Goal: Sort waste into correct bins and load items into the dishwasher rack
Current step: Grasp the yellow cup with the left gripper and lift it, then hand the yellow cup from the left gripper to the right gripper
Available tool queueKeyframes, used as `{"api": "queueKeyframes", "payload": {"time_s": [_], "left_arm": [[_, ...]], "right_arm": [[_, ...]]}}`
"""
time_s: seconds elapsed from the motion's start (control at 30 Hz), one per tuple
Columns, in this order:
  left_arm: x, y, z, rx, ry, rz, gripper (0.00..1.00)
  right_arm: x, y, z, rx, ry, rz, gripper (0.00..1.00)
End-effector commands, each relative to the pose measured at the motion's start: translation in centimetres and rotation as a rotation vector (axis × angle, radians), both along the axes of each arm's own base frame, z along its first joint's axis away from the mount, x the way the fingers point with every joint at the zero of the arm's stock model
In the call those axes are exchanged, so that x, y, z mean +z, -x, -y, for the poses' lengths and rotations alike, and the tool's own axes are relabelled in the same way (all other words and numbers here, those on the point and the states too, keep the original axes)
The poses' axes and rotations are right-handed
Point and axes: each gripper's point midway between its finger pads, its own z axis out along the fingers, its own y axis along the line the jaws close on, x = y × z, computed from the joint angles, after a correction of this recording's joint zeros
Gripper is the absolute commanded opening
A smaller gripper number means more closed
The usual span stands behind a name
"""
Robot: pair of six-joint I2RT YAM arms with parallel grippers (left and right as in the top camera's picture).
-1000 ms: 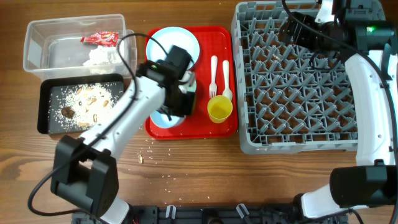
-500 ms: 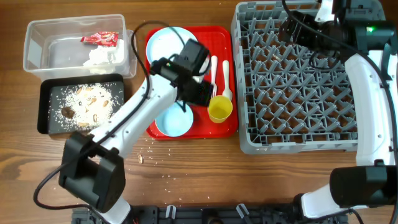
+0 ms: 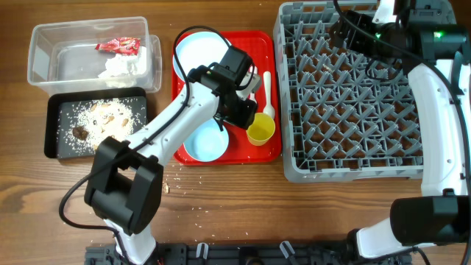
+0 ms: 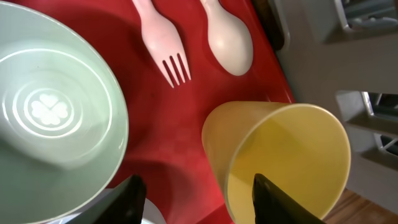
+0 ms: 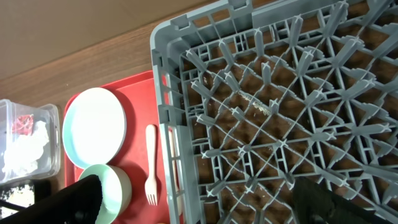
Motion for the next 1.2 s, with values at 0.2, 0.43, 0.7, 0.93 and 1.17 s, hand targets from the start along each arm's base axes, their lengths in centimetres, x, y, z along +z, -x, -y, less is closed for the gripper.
{"api": "queueKeyframes", "payload": {"time_s": [0.2,0.43,0.7,0.93,1.17], "left_arm": [[-1.2,0.9,0.7,-0.072,0.007,0.003,0.35],[-2.1,1.2,2.1,-0.105,0.009,0.010,0.29],[-2.0,1.2,2.4,-0.102,0.021,0.008,0.04],[6.7,-2.0,2.2,-0.049,0.437,-0.031,0.04],[18.3,-5.5,-5.4,-0.071,1.083,-0.027,0.04]], "right_arm": [[-0.5,-0.1,-0.6,0.033,-0.001,-0.010,1.00],[-0.6,0.1,-0.6,0.033,0.000,-0.017,1.00],[-0.8,0.4,-0.6,0.033,-0.002,-0.036,1.00],[-0.1,1.0,-3.6,0.191,-0.114,-0.016,1.00],[6.0,1.9,-12.1,0.681,-0.462,0.267,1.00]]}}
